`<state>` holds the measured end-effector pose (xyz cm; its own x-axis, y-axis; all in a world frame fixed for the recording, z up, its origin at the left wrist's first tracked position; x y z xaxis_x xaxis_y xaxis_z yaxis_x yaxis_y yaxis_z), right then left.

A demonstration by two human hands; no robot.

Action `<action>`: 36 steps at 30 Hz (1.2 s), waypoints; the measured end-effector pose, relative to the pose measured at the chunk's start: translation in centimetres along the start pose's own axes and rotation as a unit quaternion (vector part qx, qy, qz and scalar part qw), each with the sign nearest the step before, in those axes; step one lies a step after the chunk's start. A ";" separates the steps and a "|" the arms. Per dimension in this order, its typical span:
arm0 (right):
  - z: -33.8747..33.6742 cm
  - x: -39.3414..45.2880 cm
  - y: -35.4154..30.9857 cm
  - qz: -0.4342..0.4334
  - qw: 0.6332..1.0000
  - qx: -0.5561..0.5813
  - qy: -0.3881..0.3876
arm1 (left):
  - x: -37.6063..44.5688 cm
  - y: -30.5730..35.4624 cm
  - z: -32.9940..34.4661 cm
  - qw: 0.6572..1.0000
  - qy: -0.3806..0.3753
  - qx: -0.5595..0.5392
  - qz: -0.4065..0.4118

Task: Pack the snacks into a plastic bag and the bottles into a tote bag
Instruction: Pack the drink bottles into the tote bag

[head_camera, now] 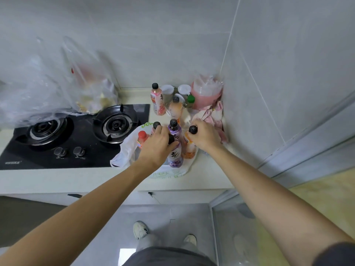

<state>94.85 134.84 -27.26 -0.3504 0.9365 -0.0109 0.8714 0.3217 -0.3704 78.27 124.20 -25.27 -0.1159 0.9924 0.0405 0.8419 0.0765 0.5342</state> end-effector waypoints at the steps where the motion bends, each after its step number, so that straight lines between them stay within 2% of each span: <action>1: 0.1 -0.1 0.4 0.002 1.000 -0.008 -0.005 | 0.0 0.0 0.2 1.000 -0.001 0.000 0.000; 8: 0.7 -0.6 3.8 0.023 0.999 -0.034 -0.016 | 0.5 -0.3 2.1 1.000 -0.020 0.007 -0.005; 16: 0.9 -0.7 4.8 0.046 0.998 -0.038 -0.012 | 2.0 0.1 3.5 0.999 -0.006 0.029 0.012; 20: 0.2 -0.6 5.0 0.058 0.997 -0.044 -0.021 | 3.3 0.2 3.9 0.998 -0.022 0.061 0.009; 24: -0.4 0.4 4.4 0.062 0.998 -0.013 0.027 | 4.3 0.1 4.3 0.994 -0.063 0.085 0.002; 29: -0.9 1.7 2.1 0.043 0.996 0.044 0.069 | 4.3 -0.4 4.3 0.993 -0.077 0.085 0.001; 36: 1.7 3.2 0.3 0.044 0.997 0.040 0.058 | 4.0 -0.6 4.4 0.990 -0.087 0.107 0.018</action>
<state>93.44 137.71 -28.97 -0.2281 0.9719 0.0584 0.8647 0.2298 -0.4465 79.65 128.52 -29.16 -0.0074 0.9950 -0.0994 0.9381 0.0413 0.3439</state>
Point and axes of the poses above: each hand's wrist, its own x-axis towards the middle knuckle, its own z-axis out of the palm, y = z × x, the point moved 1 cm from there along x, towards the middle knuckle, and after that the axes turned 13 degrees about -x, right-handed, at the moved point
